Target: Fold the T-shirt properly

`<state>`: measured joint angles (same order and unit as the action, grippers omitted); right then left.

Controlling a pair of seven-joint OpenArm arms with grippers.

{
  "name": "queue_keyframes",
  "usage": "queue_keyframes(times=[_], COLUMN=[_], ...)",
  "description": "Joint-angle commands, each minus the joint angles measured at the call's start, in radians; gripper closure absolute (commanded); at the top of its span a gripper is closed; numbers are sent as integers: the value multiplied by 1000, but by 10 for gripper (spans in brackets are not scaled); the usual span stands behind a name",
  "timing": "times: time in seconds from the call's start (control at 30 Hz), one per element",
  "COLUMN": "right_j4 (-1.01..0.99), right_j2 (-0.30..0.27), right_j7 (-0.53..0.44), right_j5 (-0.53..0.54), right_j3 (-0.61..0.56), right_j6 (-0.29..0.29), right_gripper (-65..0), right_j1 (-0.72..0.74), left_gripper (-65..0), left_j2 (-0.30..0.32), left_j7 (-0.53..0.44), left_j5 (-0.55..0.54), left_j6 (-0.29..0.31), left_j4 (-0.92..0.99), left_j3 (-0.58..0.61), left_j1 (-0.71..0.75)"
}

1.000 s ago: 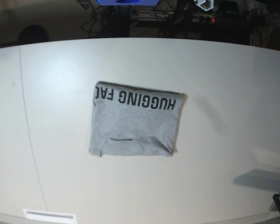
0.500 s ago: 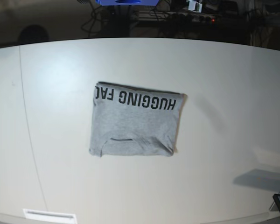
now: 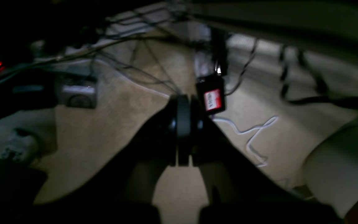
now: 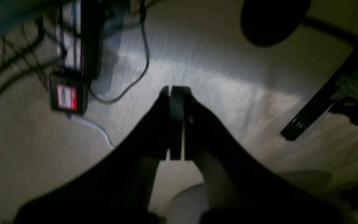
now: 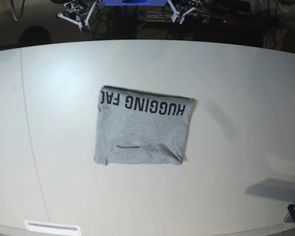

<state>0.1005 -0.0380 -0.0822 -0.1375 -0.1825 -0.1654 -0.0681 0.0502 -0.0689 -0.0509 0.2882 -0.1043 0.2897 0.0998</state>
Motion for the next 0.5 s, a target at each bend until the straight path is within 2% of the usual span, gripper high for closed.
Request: queue_keyframes(times=[0.0, 0.17, 0.47], right_j4=[0, 8, 2], right_j2=[2, 25, 26], right_j7=[-3, -4, -3], right_j5=[2, 2, 2], right_j3=[4, 4, 2], right_j6=[-1, -1, -1], right_gripper=[-1, -1, -1], right_j1=[-3, -11, -25], left_gripper=[0, 0, 0], left_j2=[-3, -36, -36], left_j7=[10, 14, 17], left_j5=[3, 3, 3], left_j6=[4, 3, 3], left_j4=[1, 1, 7], left_j3=[1, 1, 1], left_j1=[-1, -7, -15])
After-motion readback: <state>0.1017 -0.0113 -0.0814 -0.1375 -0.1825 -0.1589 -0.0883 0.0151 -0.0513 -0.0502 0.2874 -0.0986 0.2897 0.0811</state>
